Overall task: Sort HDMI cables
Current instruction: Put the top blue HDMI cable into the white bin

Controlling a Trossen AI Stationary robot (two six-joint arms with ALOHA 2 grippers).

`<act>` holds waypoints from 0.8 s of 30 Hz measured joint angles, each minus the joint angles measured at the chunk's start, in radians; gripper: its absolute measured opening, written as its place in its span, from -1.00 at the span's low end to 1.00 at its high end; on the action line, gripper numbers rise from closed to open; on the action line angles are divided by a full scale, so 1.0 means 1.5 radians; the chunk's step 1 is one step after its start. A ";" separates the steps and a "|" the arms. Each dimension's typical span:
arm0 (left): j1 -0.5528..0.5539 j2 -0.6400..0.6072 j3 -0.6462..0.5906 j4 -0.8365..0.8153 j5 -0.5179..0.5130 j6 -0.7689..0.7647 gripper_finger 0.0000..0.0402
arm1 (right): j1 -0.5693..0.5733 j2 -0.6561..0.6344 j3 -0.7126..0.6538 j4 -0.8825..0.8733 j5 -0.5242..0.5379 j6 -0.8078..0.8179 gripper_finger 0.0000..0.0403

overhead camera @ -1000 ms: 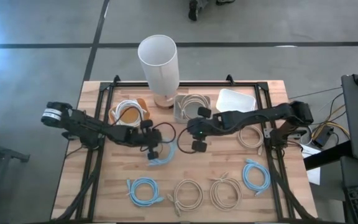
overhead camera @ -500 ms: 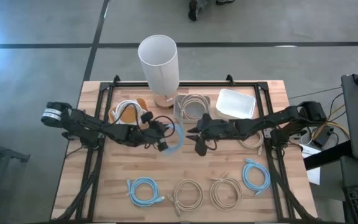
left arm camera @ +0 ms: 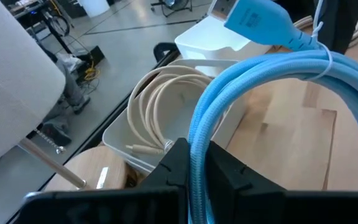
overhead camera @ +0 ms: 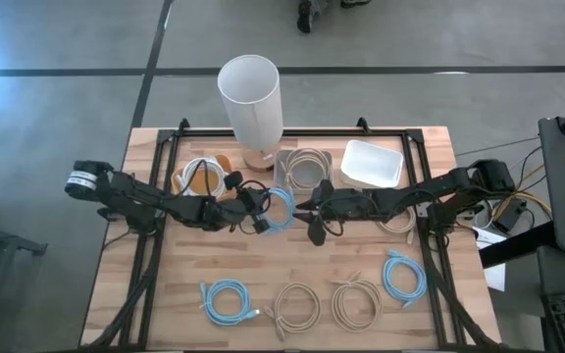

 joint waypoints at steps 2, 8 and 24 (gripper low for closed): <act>0.000 0.000 0.000 0.000 -0.002 0.000 -0.85 | 0.000 0.000 0.000 0.000 0.000 0.000 -0.39; 0.000 0.000 0.000 0.025 -0.009 0.002 -0.85 | 0.000 -0.001 0.000 0.008 0.000 -0.001 -0.35; 0.000 0.000 0.000 0.078 0.011 0.014 -0.85 | -0.001 0.000 0.000 0.052 0.004 -0.005 -0.37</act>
